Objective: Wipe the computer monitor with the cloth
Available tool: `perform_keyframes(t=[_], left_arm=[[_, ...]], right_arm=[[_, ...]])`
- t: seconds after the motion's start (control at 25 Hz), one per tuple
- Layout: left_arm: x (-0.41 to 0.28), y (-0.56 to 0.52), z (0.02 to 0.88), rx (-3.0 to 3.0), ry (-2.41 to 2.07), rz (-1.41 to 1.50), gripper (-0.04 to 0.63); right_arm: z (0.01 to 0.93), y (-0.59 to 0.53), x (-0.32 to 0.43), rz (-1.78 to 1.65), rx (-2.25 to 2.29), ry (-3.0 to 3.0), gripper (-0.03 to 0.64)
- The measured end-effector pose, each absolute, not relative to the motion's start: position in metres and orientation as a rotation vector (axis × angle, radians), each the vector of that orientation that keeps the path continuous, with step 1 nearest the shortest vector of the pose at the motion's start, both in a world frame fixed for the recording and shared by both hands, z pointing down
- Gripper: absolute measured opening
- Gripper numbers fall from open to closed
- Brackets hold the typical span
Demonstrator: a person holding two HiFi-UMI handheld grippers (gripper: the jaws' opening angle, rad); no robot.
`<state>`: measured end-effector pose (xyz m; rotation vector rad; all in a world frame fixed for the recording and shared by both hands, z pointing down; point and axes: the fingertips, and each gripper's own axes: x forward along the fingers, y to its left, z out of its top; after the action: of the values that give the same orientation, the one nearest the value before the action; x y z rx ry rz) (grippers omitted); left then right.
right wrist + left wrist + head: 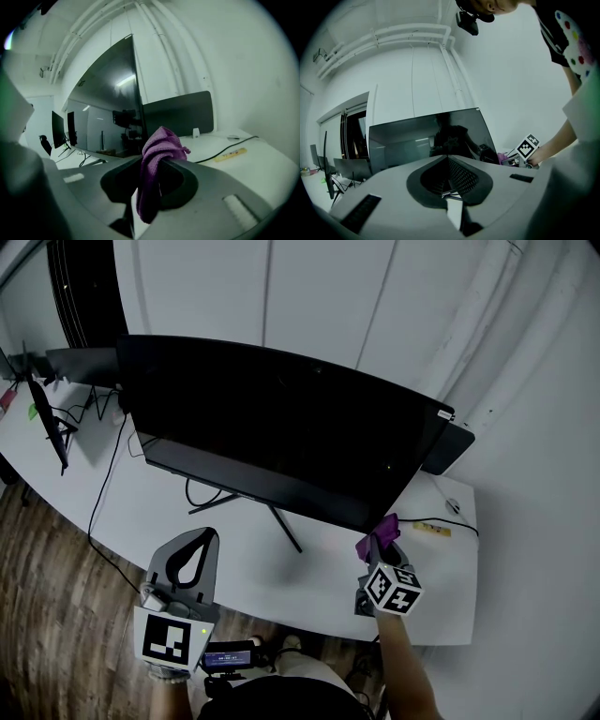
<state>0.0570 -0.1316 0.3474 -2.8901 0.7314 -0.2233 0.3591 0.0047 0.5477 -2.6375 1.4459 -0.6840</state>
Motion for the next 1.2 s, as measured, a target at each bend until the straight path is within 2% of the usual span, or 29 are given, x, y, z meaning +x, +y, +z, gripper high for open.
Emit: perform_keyframes(t=[0.44,1.2], left_arm=[[0.049,-0.133,0.350,-2.879,0.775,-0.226,0.006],[0.038,-0.126,0.347,-2.837,0.865,-0.239,0.006]], right_arm=[[0.578,0.005,0.347,-0.849,-2.550,1.377,0.084],[0.590,-0.049,0.294,-0.972,-2.397,1.710,0.084]])
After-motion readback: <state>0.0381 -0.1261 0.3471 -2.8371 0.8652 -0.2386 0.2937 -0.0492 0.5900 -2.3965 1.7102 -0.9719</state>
